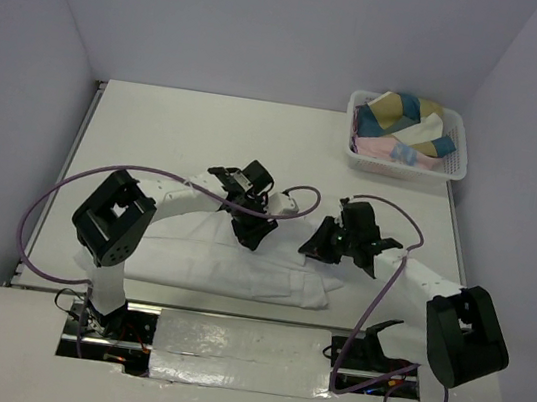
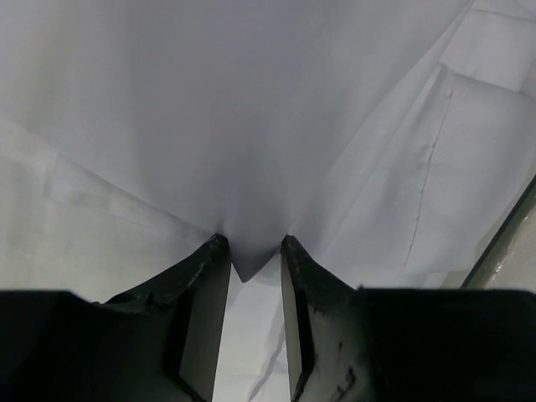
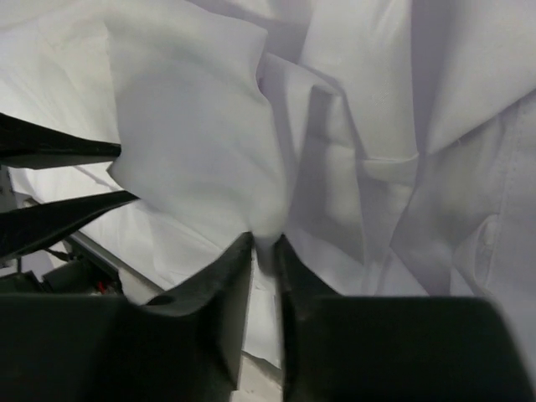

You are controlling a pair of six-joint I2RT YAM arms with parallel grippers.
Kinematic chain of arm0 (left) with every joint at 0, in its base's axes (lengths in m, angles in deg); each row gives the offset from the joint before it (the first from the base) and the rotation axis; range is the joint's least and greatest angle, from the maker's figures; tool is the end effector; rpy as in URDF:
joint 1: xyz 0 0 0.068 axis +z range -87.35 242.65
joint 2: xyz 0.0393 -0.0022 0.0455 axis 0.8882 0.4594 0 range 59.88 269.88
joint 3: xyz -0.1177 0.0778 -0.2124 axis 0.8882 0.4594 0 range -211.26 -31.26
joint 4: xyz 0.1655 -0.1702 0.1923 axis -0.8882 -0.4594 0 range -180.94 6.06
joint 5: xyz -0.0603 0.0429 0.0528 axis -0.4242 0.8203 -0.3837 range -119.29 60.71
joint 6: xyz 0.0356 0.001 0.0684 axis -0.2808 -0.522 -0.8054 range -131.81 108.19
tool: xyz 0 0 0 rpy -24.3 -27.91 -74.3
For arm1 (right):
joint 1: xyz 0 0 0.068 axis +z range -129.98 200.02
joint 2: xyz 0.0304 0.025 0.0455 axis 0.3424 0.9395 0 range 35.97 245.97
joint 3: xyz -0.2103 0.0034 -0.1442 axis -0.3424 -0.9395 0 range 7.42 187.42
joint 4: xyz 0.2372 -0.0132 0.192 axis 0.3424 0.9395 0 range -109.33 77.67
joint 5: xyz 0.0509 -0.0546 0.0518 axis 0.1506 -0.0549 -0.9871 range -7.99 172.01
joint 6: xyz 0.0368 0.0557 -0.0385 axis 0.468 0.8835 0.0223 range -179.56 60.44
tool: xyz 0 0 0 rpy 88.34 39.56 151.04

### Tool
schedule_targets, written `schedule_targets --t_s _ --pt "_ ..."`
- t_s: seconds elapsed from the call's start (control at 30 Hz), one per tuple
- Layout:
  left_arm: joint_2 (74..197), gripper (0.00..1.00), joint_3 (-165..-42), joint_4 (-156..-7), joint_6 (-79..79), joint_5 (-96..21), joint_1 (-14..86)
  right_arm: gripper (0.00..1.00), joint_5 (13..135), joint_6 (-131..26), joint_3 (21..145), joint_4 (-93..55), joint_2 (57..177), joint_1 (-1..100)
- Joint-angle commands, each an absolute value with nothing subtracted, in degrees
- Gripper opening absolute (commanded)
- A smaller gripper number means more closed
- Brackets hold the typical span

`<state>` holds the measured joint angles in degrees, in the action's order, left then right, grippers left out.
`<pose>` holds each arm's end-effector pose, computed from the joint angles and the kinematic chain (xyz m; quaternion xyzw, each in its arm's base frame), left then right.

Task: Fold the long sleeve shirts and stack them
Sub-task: Fold the shirt

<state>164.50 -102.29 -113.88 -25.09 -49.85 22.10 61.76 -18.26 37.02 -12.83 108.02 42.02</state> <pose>0.3029 -0.2895 0.1185 0.4700 0.8355 -0.2220 0.1780 0.2594 0.1293 0.0924 0.0938 0.9192 0.3214 0.2074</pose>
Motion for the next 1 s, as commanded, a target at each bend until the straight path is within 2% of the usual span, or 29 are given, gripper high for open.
schedule_targets --t_s 0.0,0.07,0.1,0.17,0.2,0.27,0.57,0.73,0.8,0.87,0.9,0.93,0.97 --pt "163.9 0.42 -105.4 -115.4 -25.6 -52.8 22.4 0.2 60.2 -18.9 36.4 -15.0 108.0 42.5" --pt "163.5 0.37 -105.9 -116.5 -25.9 -53.0 22.6 0.09 60.1 -19.8 36.6 -13.6 107.6 42.5" --pt "163.3 0.29 -105.9 -116.8 -26.0 -53.6 22.7 0.06 60.0 -20.2 36.8 -13.2 107.4 42.5" --pt "162.7 0.17 -105.8 -117.3 -26.2 -54.2 22.7 0.02 59.0 -20.7 37.2 -12.1 106.8 42.5" --pt "162.5 0.05 -105.8 -117.8 -26.3 -54.5 22.7 0.01 58.6 -20.8 37.2 -11.8 106.1 42.5" --pt "162.2 0.0 -106.1 -118.6 -26.5 -55.2 22.7 0.0 58.3 -21.2 37.6 -10.3 105.2 42.4" --pt "161.8 0.0 -111.3 -127.4 -32.2 -55.7 22.8 0.0 57.1 -26.2 41.3 1.7 100.4 41.6" --pt "163.2 0.0 -112.0 -130.3 -34.0 -56.9 22.8 0.0 56.9 -28.0 41.8 4.4 101.4 41.4" --pt "164.0 0.07 -111.9 -131.1 -34.5 -57.0 22.8 0.0 56.4 -27.6 41.0 2.7 102.1 41.4" --pt "165.8 0.18 -112.6 -132.3 -34.6 -57.2 22.7 0.0 55.5 -26.9 40.2 0.9 103.2 41.4" --pt "166.4 0.34 -112.9 -133.7 -34.9 -57.6 22.7 0.03 55.4 -26.6 40.1 0.5 103.6 41.5" --pt "167.1 0.41 -113.3 -134.0 -34.9 -57.4 22.7 0.12 55.4 -26.4 40.1 0.1 104.1 41.4" --pt "167.3 0.51 -113.4 -135.0 -35.7 -56.6 22.7 0.17 56.1 -26.3 40.2 0.0 104.9 41.4"
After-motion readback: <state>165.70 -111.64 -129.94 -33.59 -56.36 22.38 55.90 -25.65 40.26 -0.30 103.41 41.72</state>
